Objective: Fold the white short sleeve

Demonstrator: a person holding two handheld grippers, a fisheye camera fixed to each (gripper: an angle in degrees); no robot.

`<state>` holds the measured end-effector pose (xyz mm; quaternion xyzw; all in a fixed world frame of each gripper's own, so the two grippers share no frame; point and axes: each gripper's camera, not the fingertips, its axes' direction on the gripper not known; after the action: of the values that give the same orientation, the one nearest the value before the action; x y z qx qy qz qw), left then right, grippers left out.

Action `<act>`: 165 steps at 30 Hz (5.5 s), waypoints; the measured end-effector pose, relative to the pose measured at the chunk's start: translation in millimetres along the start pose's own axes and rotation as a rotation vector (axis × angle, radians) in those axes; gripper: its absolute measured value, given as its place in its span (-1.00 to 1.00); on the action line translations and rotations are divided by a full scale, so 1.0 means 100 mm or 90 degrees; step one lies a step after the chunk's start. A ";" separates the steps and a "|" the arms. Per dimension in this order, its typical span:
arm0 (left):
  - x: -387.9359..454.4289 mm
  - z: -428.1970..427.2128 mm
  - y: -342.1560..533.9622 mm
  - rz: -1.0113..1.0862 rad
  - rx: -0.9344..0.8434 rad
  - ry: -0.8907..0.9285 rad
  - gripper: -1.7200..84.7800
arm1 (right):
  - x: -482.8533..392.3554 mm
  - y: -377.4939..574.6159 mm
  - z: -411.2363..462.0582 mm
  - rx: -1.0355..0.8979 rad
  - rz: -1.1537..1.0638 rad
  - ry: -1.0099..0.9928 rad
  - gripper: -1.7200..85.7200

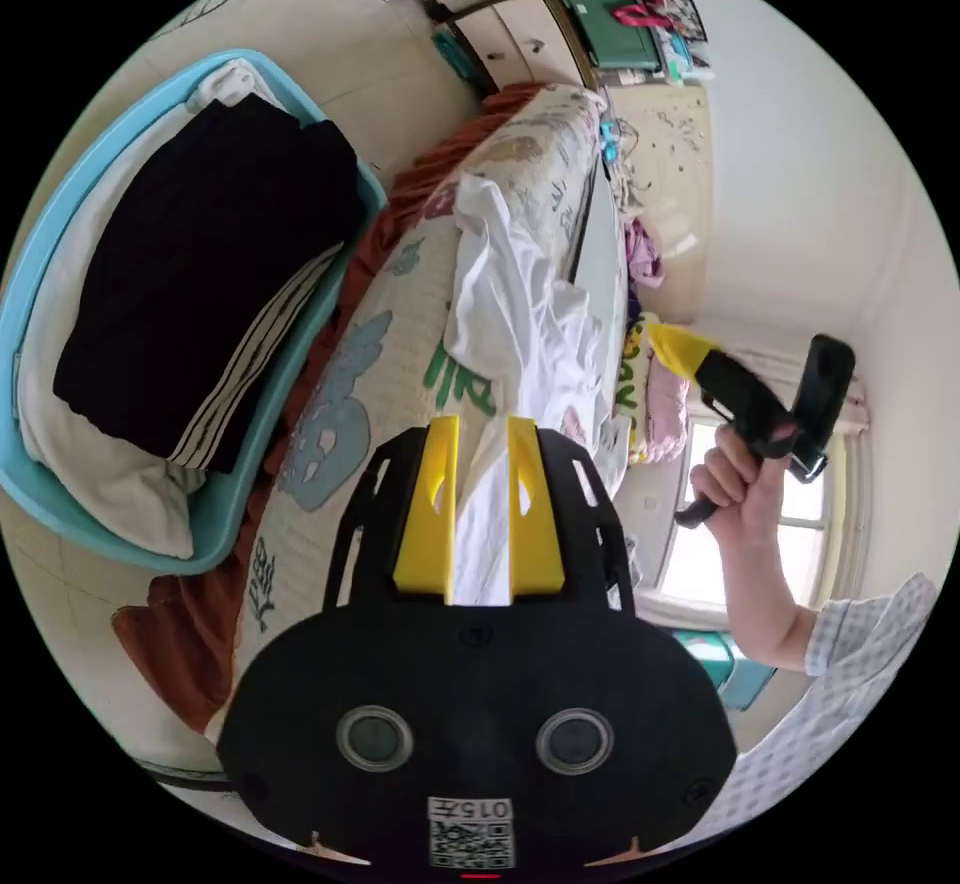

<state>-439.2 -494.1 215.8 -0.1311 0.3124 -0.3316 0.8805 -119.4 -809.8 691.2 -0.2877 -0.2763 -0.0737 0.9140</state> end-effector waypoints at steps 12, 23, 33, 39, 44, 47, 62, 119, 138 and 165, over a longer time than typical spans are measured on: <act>0.08 0.02 1.71 0.000 -0.182 -0.194 -0.76 | 1.18 3.89 -0.37 -0.124 0.541 0.058 -0.79; 0.50 0.63 2.01 0.020 -0.175 -0.376 -0.88 | 1.60 4.60 -0.30 -0.121 0.561 0.068 -0.77; 0.84 0.77 2.21 0.026 -0.159 -0.416 -0.97 | 1.46 4.93 -0.40 -0.162 0.534 0.054 -0.94; 0.88 1.06 2.28 -0.005 -0.184 -0.437 -0.97 | 1.25 5.04 -0.37 -0.196 0.522 0.112 -0.96; 0.99 1.35 2.34 0.043 -0.207 -0.471 -0.97 | 1.07 5.13 -0.33 -0.204 0.535 0.159 -0.96; 1.19 1.57 2.41 0.086 -0.211 -0.548 -0.96 | 0.89 5.21 -0.33 -0.181 0.594 0.213 -0.96; 1.44 1.71 2.48 0.017 -0.203 -0.466 -0.90 | 0.22 5.86 -0.62 -0.097 0.618 0.243 -0.94; 5.21 4.30 0.71 0.307 -0.070 -0.275 -0.98 | -0.37 5.56 -3.10 0.254 0.240 0.156 -0.87; 5.50 4.26 0.32 0.333 -0.072 -0.300 -0.76 | -0.38 5.30 -3.04 0.120 0.211 0.225 -0.73; 5.68 4.57 -0.14 0.317 -0.157 -0.361 -0.76 | -0.62 4.76 -3.42 0.170 0.195 0.206 -0.82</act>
<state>177.0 -871.8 311.1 -0.2425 0.1166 -0.0182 0.9630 126.6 -612.7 193.2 -0.1872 -0.0871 0.0579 0.9767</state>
